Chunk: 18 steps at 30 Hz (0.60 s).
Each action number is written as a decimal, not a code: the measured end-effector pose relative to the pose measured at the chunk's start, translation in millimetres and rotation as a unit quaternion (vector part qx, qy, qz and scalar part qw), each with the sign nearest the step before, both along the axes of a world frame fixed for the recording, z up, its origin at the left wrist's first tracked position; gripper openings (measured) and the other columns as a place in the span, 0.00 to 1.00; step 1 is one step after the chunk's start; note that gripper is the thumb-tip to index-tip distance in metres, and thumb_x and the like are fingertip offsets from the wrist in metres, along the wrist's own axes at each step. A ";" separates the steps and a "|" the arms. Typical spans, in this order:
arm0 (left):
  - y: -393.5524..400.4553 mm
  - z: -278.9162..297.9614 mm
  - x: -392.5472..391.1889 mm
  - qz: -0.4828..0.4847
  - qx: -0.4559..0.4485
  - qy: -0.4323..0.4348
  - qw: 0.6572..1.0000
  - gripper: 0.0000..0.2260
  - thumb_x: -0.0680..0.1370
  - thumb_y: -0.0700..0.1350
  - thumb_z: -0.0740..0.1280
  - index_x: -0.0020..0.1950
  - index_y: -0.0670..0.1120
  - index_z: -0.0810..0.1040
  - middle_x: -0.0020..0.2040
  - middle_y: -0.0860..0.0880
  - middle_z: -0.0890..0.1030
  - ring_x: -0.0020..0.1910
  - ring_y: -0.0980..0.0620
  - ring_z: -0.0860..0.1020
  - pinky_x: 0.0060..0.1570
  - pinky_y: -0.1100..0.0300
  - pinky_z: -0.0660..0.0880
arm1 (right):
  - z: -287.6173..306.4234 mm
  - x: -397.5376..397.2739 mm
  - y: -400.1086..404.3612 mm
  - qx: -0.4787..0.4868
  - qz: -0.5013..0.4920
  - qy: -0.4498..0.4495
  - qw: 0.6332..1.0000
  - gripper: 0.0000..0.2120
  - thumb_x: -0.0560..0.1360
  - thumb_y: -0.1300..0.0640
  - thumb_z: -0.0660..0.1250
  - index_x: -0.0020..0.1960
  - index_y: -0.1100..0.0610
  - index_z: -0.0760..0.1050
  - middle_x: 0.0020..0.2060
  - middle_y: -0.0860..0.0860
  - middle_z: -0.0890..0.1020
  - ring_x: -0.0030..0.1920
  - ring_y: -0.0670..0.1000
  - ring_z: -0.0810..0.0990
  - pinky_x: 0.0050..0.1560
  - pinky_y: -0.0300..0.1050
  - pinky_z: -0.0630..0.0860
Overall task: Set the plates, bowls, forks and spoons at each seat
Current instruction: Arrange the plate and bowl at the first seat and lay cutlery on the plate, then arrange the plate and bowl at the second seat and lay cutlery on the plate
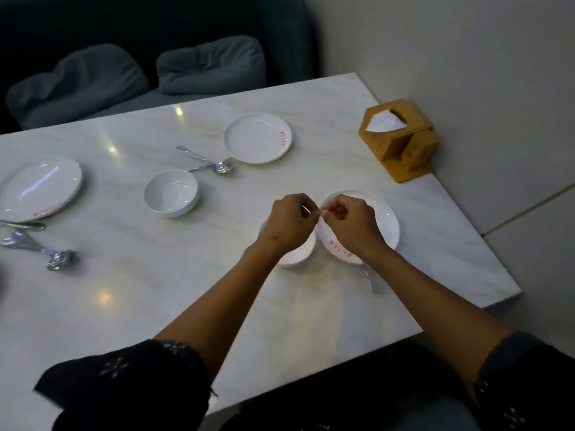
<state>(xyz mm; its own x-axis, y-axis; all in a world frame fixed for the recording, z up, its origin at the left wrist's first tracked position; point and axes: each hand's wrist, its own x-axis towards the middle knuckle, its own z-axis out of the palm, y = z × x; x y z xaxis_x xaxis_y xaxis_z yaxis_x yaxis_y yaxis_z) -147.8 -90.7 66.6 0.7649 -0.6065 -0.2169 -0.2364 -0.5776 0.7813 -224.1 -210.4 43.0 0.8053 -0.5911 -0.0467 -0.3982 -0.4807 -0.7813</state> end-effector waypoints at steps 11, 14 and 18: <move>223.8 -0.1 3.6 0.171 -0.034 -0.037 0.984 0.06 0.78 0.47 0.66 0.49 0.47 0.80 0.43 0.52 0.82 0.42 0.54 0.81 0.44 0.63 0.77 | 17.5 61.3 187.1 0.028 0.216 -0.010 0.976 0.03 0.75 0.56 0.69 0.45 0.54 0.80 0.38 0.46 0.83 0.39 0.43 0.80 0.38 0.27 0.71; 272.2 -5.6 -7.5 0.235 -0.037 -0.035 0.971 0.05 0.78 0.48 0.66 0.47 0.48 0.79 0.43 0.52 0.83 0.41 0.54 0.81 0.41 0.66 0.75 | 15.0 70.5 238.0 0.042 0.277 -0.006 0.960 0.02 0.74 0.56 0.69 0.44 0.54 0.80 0.38 0.45 0.83 0.39 0.42 0.80 0.38 0.26 0.72; 325.8 -13.0 -24.5 0.302 -0.018 -0.027 0.953 0.06 0.78 0.49 0.66 0.48 0.48 0.79 0.42 0.54 0.82 0.40 0.57 0.80 0.40 0.68 0.74 | 10.4 74.2 292.0 0.060 0.349 0.007 0.935 0.02 0.74 0.56 0.69 0.44 0.54 0.80 0.38 0.46 0.83 0.39 0.43 0.81 0.38 0.29 0.73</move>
<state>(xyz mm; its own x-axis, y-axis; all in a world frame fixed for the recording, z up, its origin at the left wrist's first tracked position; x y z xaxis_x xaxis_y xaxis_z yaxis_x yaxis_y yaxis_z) -172.4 235.1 53.6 0.9860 -0.0593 -0.1557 0.0903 -0.5946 0.7989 -149.9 81.7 53.3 0.9918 0.0881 -0.0926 -0.0310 -0.5365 -0.8433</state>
